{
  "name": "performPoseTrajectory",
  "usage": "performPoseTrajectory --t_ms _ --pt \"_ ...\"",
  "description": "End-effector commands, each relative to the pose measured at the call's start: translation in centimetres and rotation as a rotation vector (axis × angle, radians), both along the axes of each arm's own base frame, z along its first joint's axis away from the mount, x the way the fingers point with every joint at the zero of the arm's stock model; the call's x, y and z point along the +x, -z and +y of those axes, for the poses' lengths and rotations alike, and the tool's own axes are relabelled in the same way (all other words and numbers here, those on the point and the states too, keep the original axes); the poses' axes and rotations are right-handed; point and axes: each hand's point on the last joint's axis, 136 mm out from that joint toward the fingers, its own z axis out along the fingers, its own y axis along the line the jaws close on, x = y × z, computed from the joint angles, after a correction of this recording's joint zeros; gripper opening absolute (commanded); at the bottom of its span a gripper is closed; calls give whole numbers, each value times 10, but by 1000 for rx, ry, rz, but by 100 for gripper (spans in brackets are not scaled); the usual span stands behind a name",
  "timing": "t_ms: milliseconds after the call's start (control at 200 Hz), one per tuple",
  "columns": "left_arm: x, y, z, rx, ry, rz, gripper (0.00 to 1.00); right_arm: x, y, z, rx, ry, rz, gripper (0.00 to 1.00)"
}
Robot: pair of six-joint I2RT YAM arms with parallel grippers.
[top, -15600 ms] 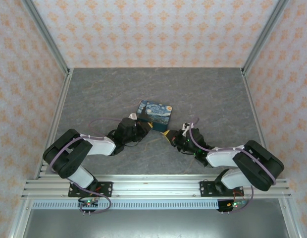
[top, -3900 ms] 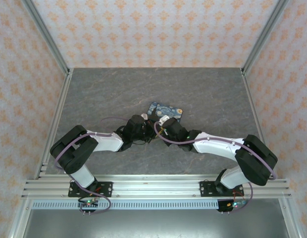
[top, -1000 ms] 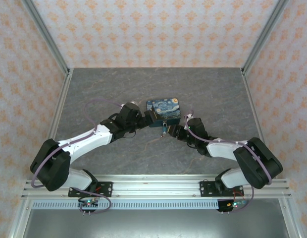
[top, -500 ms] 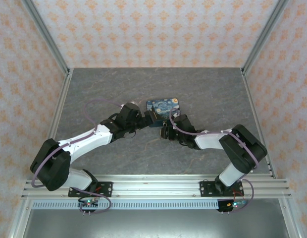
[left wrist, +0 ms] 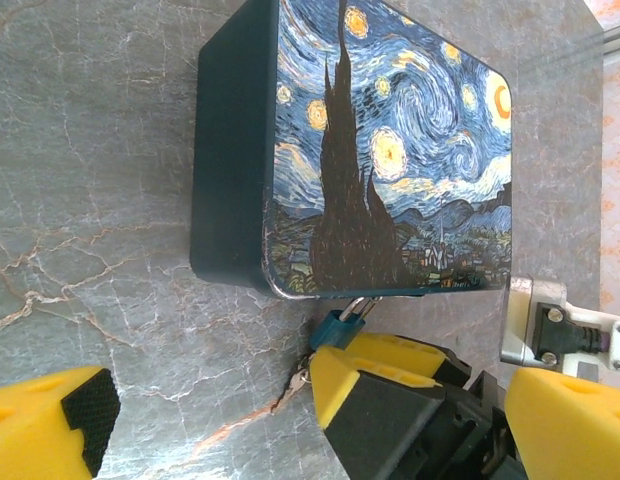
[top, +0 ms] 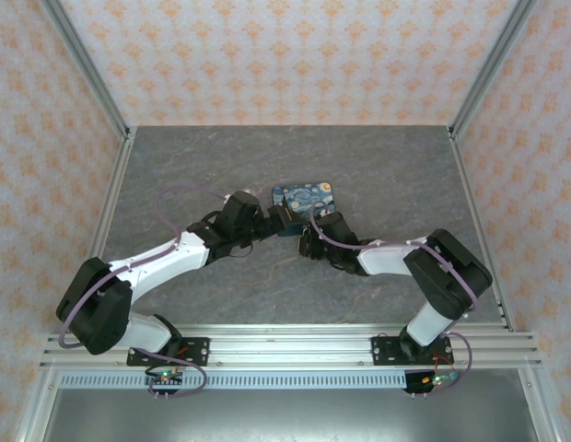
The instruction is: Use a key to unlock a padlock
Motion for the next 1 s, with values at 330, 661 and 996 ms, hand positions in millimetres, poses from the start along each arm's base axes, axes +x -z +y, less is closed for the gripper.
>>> performPoseTrajectory --t_ms 330,661,996 --pt "2 12 4 1 -21 15 100 11 12 -15 -64 80 -6 14" --pt "4 5 7 57 -1 -1 100 -15 -36 -36 92 79 -71 64" --pt "16 -3 15 221 38 -6 100 -13 -55 -41 243 125 -123 53"
